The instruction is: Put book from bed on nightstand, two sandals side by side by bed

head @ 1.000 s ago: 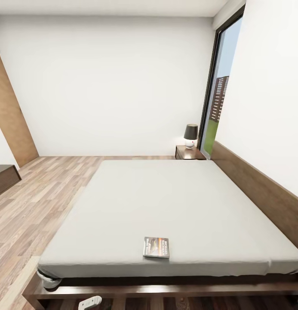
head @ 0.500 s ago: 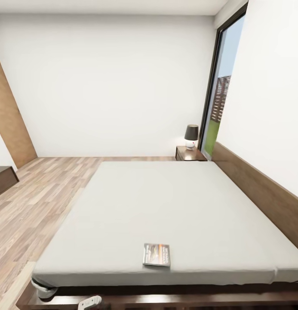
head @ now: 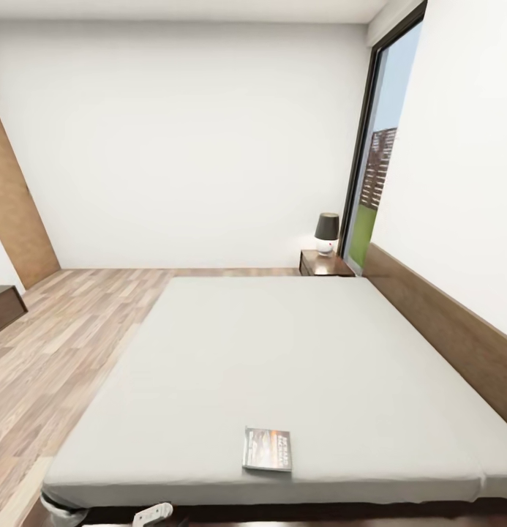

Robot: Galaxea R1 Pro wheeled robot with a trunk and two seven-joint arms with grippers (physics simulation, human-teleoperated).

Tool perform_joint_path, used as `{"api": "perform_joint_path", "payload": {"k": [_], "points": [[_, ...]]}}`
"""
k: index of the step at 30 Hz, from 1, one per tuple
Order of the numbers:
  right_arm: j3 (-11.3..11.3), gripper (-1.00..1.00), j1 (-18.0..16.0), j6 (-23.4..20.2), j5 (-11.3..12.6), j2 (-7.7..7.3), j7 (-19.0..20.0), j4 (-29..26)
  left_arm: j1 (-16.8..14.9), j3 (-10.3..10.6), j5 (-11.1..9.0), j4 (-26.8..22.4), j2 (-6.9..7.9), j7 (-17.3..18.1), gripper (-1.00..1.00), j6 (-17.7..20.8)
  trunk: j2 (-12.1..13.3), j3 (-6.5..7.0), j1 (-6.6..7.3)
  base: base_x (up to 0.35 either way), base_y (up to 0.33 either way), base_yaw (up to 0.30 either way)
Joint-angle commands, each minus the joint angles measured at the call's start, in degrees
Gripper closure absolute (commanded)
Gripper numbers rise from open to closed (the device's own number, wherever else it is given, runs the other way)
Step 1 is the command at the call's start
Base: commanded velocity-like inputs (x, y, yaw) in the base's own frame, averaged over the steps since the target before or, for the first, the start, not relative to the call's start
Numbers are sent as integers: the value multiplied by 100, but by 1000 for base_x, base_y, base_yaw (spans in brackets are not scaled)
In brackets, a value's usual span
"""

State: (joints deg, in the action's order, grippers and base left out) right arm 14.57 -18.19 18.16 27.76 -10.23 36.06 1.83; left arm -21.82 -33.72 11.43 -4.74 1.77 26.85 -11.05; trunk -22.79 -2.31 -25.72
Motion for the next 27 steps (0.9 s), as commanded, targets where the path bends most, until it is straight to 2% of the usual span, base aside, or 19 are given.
{"api": "perform_joint_path", "payload": {"k": [1,11,27], "points": [[46,-100,-9,21,-16,-3,33,19,-6,-47,61,5,3,13,-100,-29,-13,-13,-6,277,0,0],[46,-100,-9,21,-16,-5,36,19,-6,-47,61,8,6,13,-100,-29,-13,-13,-6,278,0,0],[46,-100,-9,21,-16,-3,42,19,-6,-47,61,8,3,13,-100,-29,-13,-19,-6,20,0,0]]}}
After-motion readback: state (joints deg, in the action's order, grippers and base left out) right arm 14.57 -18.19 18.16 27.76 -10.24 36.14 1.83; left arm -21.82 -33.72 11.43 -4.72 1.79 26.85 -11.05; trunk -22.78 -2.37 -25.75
